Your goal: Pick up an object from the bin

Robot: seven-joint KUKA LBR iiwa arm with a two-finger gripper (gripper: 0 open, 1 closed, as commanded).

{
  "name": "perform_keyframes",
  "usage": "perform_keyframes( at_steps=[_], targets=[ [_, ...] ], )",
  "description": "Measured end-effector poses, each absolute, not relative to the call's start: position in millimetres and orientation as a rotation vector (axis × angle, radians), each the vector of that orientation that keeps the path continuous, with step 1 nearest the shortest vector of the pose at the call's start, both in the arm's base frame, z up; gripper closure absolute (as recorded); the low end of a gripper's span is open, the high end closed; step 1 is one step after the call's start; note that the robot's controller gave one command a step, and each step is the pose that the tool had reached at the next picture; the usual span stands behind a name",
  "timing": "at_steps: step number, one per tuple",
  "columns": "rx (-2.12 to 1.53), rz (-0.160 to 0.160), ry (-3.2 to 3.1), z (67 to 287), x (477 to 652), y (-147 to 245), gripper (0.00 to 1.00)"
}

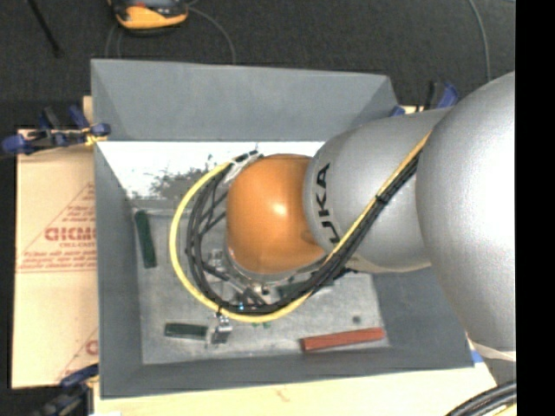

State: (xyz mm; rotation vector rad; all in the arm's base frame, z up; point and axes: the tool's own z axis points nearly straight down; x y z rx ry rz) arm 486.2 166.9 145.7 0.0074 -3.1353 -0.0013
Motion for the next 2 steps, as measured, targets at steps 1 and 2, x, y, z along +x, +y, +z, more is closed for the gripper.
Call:
perform_keyframes(
  at_steps=[1, 2],
  targets=[
    [0.002, -0.004, -3.143, 150, 488.3, 166, 0.0],
    [0.2, 0.0, -3.129, 82, 472.5, 172, 1.0]
  ],
)
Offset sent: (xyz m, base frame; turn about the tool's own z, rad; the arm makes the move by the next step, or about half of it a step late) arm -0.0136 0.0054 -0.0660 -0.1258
